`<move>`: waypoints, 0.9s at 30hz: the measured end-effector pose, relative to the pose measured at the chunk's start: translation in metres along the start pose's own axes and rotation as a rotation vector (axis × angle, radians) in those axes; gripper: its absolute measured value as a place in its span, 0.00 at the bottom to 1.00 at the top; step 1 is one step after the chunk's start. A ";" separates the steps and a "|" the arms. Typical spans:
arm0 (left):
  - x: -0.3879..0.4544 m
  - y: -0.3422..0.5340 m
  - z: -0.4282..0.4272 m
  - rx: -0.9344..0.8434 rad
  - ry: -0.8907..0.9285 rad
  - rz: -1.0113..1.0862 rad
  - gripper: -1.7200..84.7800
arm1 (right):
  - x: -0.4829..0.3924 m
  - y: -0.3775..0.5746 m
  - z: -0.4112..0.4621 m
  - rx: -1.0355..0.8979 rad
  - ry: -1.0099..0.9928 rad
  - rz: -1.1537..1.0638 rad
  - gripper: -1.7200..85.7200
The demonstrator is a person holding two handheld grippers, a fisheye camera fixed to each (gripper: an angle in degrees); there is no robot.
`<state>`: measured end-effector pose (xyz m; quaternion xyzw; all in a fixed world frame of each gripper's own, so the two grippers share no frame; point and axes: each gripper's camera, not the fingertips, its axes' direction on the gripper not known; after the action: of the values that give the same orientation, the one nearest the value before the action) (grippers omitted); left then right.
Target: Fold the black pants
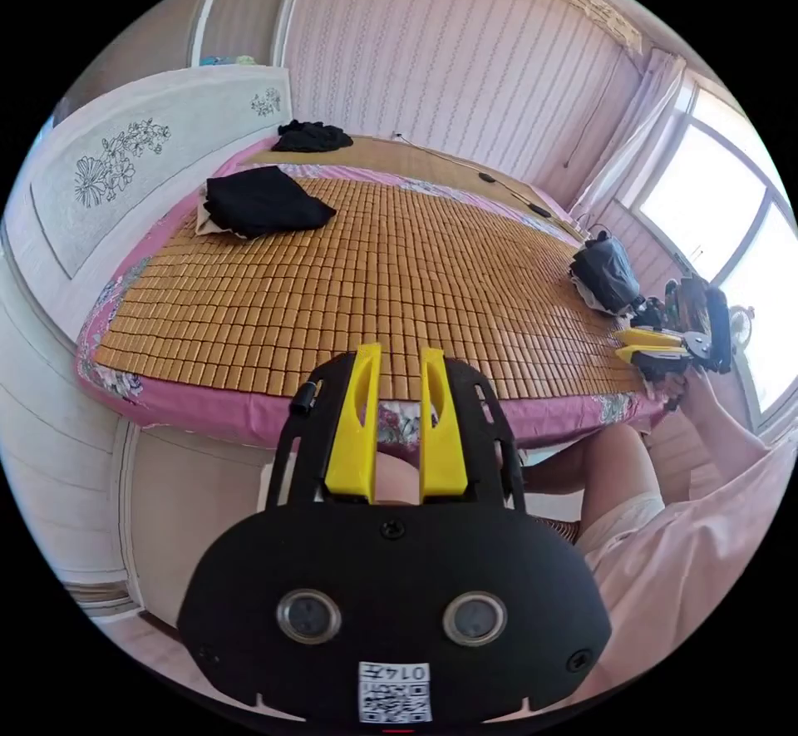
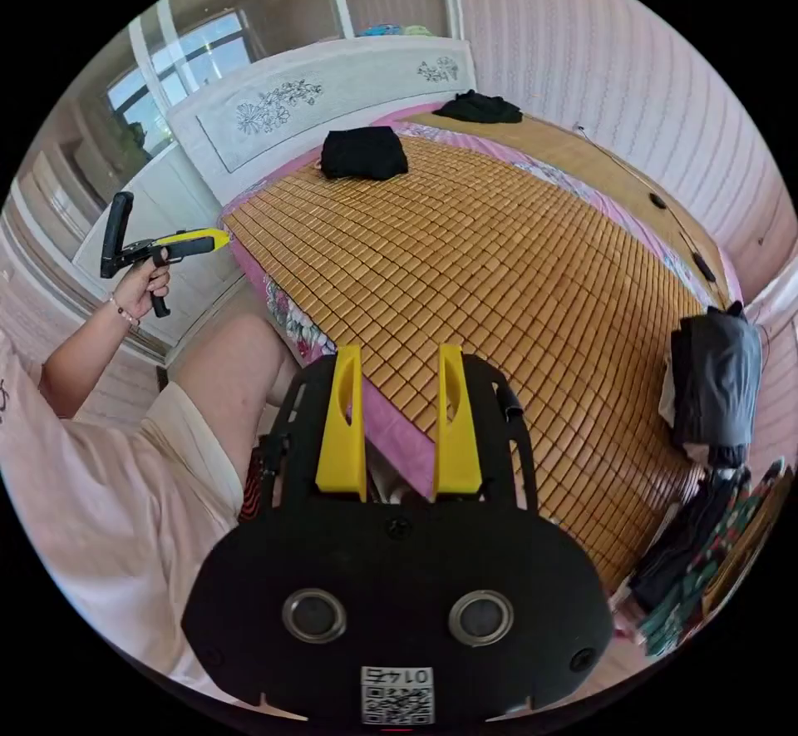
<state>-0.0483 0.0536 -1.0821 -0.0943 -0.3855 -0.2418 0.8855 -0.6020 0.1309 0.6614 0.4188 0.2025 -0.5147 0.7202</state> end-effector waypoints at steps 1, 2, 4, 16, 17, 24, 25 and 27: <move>-0.014 0.001 -0.004 0.013 -0.003 -0.018 0.11 | -0.009 -0.023 0.010 -0.001 -0.002 -0.055 0.17; -0.029 0.002 -0.005 0.024 -0.015 -0.031 0.11 | -0.019 -0.048 0.022 -0.010 -0.002 -0.110 0.17; -0.052 0.000 -0.003 0.028 -0.040 -0.053 0.11 | -0.035 -0.088 0.045 -0.064 0.003 -0.186 0.16; -0.226 -0.135 0.083 -0.021 -0.129 -0.068 0.15 | -0.129 -0.362 0.255 -0.133 0.021 -0.519 0.19; -0.242 -0.153 0.095 -0.028 -0.142 -0.072 0.16 | -0.133 -0.384 0.282 -0.145 0.035 -0.525 0.20; -0.325 -0.235 0.151 -0.016 -0.131 -0.174 0.17 | -0.129 -0.460 0.411 -0.244 0.132 -0.449 0.16; -0.338 -0.244 0.163 -0.035 -0.105 -0.209 0.14 | -0.123 -0.464 0.423 -0.258 0.100 -0.408 0.12; -0.352 -0.251 0.179 -0.102 -0.105 -0.259 0.09 | -0.114 -0.465 0.431 -0.272 0.039 -0.365 0.07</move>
<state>-0.4940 0.0250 -1.2207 -0.1012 -0.4273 -0.3683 0.8195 -1.1295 -0.2095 0.8049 0.2843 0.3561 -0.5963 0.6609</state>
